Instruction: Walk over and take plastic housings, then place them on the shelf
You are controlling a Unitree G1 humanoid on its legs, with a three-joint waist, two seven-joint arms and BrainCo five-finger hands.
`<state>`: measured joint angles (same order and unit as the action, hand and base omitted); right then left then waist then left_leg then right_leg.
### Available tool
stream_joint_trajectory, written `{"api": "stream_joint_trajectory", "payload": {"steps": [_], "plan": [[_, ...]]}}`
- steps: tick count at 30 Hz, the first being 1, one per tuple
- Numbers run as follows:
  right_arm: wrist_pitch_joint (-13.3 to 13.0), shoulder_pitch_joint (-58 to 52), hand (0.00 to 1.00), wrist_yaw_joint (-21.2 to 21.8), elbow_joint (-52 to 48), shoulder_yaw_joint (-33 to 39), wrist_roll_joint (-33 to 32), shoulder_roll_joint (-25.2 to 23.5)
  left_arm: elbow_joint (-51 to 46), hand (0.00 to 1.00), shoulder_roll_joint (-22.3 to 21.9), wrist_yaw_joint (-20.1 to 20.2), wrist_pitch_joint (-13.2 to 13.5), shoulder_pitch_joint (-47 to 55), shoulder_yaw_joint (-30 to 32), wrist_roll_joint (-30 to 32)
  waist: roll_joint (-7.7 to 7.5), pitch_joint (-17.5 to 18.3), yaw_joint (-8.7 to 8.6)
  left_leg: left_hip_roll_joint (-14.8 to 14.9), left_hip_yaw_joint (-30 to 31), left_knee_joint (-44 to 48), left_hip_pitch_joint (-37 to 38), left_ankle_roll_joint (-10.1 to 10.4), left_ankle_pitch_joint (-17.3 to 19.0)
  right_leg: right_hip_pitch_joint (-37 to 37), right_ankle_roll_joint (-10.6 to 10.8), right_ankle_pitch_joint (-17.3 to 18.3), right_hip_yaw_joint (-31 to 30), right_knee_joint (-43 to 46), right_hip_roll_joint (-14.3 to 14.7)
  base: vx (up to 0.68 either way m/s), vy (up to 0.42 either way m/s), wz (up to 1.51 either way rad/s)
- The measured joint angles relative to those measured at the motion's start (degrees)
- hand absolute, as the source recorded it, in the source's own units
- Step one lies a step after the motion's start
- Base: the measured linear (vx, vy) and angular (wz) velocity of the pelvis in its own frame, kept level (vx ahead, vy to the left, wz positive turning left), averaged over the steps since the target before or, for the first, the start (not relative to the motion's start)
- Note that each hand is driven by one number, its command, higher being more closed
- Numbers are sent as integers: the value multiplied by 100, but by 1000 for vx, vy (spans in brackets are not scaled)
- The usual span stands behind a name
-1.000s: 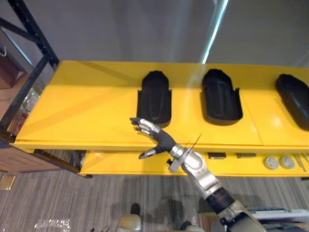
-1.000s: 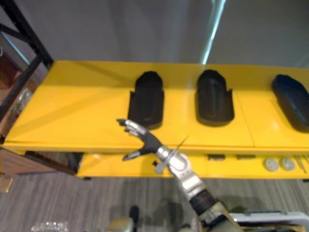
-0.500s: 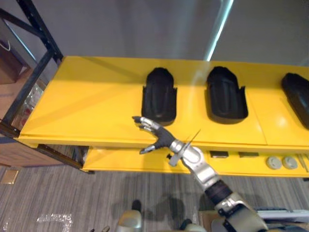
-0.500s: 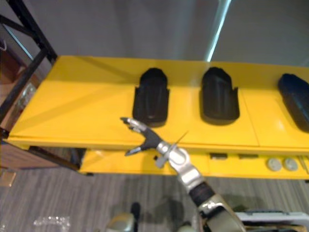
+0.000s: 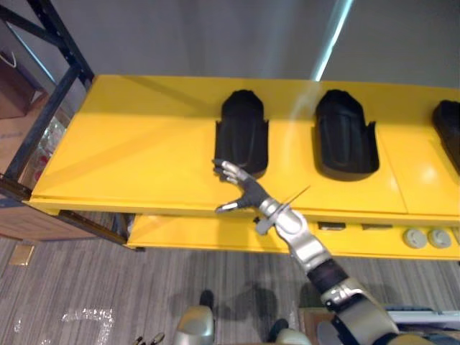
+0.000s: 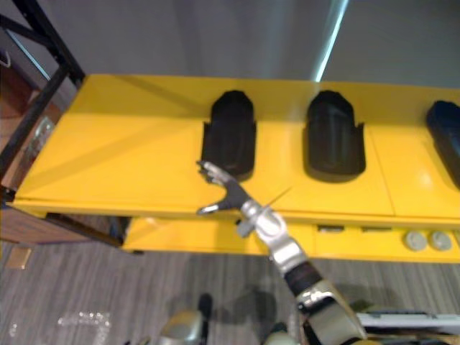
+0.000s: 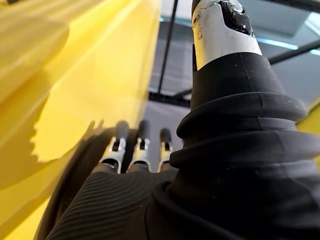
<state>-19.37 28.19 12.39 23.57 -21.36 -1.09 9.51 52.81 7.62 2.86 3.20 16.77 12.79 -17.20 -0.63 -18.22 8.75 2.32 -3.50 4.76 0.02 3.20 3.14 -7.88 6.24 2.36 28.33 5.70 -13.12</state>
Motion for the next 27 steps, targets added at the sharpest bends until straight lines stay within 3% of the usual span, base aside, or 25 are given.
{"api": "stream_joint_trajectory", "payload": {"steps": [15,19,23,25,27], "plan": [[-109,375,0,79,219,-1,-38,35,-51,0,-116,6,-3,-98,-1,-2,55,-229,10,-10,-11,186,-60,-11,127,-7,9,53,6,82,-45,-1,5,0],[-154,372,0,631,97,-50,-365,-5,-93,0,-116,11,-1,-100,-1,-3,53,-228,7,-12,-12,210,-70,2,136,-4,8,52,13,82,-45,41,18,3],[-28,254,0,876,-1434,-162,-860,-3,-93,0,-120,10,1,-108,-1,-4,33,-217,-19,41,-301,332,-95,23,149,-12,8,51,0,81,-37,26,17,2],[-40,151,0,728,-2159,-57,-941,-54,-86,0,-120,9,14,-106,0,-29,-19,-187,-20,72,-378,371,-97,30,155,-14,8,51,-13,80,-34,0,0,0],[-73,-66,0,311,-2818,345,-941,-173,-67,0,-131,8,49,-97,0,-35,-121,-128,-19,114,-431,374,-77,49,168,-11,8,50,-47,70,1,-9,3,-8]]}}
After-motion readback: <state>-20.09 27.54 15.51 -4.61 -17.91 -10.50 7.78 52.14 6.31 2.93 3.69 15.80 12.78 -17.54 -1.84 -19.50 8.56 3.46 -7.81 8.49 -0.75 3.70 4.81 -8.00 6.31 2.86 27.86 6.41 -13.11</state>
